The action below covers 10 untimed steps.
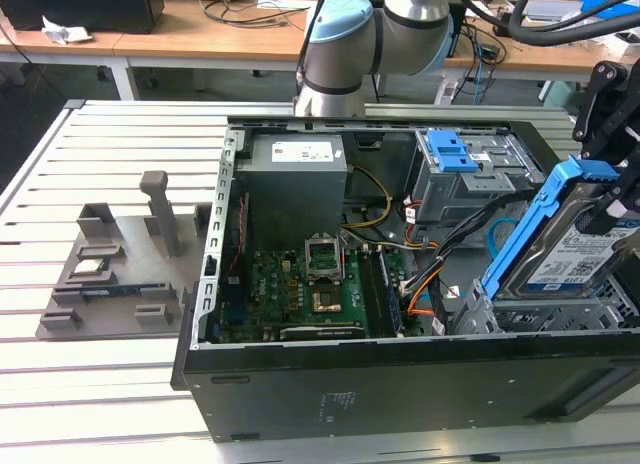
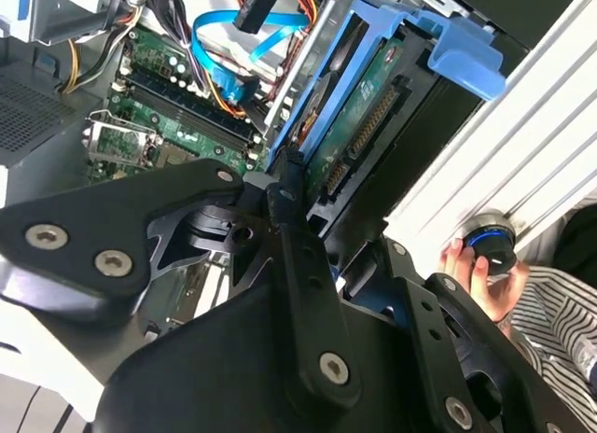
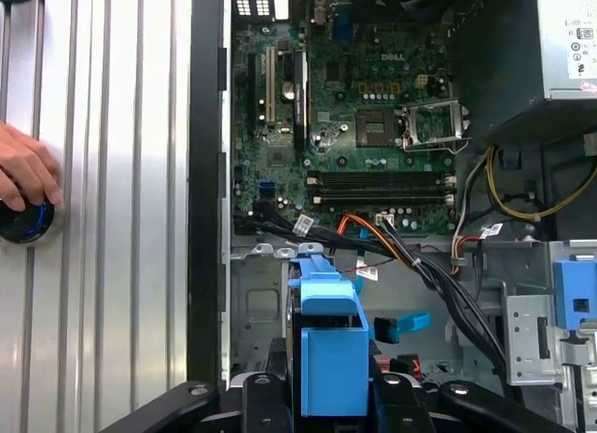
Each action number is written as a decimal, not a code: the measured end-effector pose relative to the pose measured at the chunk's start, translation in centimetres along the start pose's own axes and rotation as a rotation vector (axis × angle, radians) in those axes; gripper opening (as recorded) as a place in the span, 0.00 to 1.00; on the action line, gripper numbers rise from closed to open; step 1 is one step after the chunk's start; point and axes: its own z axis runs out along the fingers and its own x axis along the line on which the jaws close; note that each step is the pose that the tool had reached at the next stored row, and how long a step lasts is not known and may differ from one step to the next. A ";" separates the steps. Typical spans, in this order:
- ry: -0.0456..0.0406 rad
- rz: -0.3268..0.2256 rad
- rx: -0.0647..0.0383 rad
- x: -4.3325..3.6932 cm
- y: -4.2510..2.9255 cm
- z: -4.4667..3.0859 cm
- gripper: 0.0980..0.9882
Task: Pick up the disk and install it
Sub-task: 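Insert the disk into the insertion slot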
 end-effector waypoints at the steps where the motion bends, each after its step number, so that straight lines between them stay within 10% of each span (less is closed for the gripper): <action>1: -0.0002 0.000 0.000 0.00 -0.02 0.16 0.30; 10: -0.0001 0.000 0.000 -0.02 -0.25 2.26 0.30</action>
